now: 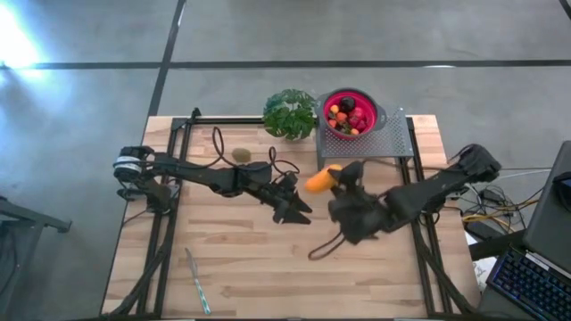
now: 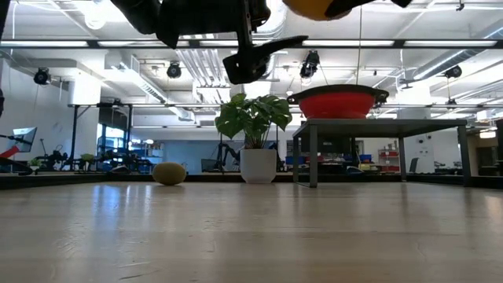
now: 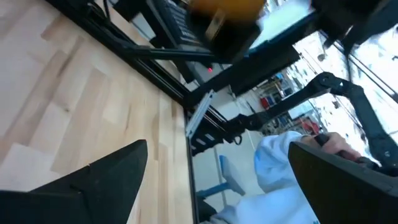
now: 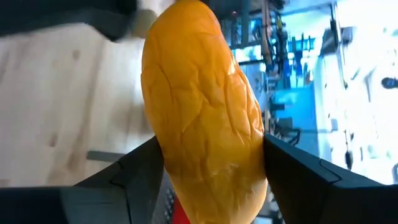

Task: Pick & Place Fruit
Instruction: Put the mango into the red strainer bowl on the shelf

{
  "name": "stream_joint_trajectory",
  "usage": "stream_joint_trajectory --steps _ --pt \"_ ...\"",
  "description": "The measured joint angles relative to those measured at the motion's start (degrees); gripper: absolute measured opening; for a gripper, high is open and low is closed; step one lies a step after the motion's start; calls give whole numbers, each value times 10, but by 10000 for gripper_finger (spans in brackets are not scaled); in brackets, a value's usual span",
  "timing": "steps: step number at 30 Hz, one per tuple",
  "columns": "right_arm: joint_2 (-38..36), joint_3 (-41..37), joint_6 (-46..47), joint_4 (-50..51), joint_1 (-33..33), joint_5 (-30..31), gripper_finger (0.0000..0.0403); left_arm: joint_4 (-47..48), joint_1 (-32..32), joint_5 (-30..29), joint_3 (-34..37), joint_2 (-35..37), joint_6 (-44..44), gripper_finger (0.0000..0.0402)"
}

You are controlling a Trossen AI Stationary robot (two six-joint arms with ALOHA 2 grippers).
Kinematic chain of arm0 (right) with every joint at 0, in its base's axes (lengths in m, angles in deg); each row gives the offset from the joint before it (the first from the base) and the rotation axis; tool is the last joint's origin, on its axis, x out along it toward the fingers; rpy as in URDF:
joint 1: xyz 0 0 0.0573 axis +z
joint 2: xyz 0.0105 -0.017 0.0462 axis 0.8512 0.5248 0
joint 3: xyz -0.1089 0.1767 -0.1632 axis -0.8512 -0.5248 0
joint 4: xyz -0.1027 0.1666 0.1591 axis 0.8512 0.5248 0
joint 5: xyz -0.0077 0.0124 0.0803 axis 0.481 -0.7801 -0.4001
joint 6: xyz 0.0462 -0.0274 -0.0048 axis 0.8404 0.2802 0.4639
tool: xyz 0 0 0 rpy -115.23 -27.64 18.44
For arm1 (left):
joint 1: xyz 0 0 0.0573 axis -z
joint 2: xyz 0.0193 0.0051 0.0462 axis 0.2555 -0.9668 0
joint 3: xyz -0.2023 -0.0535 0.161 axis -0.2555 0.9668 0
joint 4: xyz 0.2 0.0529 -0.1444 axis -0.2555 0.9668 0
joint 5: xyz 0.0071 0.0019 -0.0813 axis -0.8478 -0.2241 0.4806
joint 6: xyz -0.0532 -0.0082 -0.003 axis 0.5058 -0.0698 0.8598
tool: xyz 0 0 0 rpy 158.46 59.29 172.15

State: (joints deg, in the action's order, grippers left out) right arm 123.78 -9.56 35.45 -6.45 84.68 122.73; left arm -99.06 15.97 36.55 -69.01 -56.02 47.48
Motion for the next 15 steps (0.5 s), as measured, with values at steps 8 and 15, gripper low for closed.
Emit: stream_joint_trajectory --steps 8,15 --pt "-107 0 -14 -13 -105 -91 258 0 0 -51 0 0 -1 394" --pt "-176 1 -13 -36 -283 -237 240 -1 0 -99 0 1 -1 394"
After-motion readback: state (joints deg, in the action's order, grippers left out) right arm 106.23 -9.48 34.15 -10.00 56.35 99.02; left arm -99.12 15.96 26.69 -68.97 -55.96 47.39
